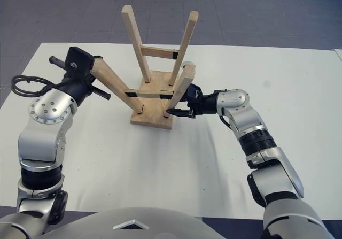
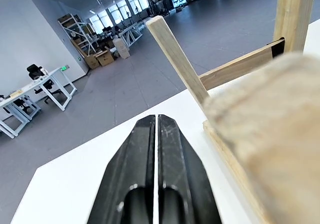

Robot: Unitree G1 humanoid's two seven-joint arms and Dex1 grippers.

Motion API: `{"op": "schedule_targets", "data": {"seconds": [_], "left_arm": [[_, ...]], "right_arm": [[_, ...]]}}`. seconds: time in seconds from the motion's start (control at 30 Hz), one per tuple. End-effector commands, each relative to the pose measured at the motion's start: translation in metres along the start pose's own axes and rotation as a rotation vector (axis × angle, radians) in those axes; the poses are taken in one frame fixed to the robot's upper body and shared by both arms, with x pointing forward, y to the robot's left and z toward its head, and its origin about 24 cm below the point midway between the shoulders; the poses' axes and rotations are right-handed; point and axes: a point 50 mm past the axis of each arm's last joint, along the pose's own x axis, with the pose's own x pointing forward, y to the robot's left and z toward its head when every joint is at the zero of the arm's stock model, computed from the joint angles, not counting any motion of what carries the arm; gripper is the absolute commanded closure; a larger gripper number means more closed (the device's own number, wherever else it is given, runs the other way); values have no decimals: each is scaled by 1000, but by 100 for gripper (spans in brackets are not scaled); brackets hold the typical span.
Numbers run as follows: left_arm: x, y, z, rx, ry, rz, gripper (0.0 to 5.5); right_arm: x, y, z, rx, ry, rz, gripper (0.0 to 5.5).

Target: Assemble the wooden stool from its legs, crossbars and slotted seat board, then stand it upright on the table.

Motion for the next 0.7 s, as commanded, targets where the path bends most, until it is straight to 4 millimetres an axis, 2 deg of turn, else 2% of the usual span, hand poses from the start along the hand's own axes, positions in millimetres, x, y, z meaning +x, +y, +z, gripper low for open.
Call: {"op": "schedule_targets", "data": {"seconds": [0.03, 0.13, 0.2, 0.23, 0.27, 0.33, 0.47, 0.6, 0.7], "left_arm": [[-1, 63, 72, 108, -302, 242, 540], [-8, 76, 131, 42, -533, 301, 540], [-6, 60, 168, -157, -647, 177, 540], [-1, 43, 179, -244, -648, 37, 540], [3, 32, 180, -357, -597, -52, 540], [19, 21, 175, -460, -454, -194, 540], [50, 36, 148, -632, -260, -267, 540], [36, -31, 91, -727, -163, -345, 540], [24, -56, 63, -662, -115, -378, 540]], "right_arm": [[-5, 59, -108, 232, 631, 114, 347], [-3, 60, -109, 232, 638, 113, 347], [-2, 59, -109, 232, 642, 108, 347], [-2, 59, -109, 232, 643, 106, 347], [1, 58, -108, 227, 643, 108, 347], [0, 56, -108, 222, 646, 105, 347], [0, 54, -108, 227, 648, 97, 347], [-1, 55, -109, 231, 649, 93, 347], [0, 54, -109, 227, 650, 96, 347]]}}
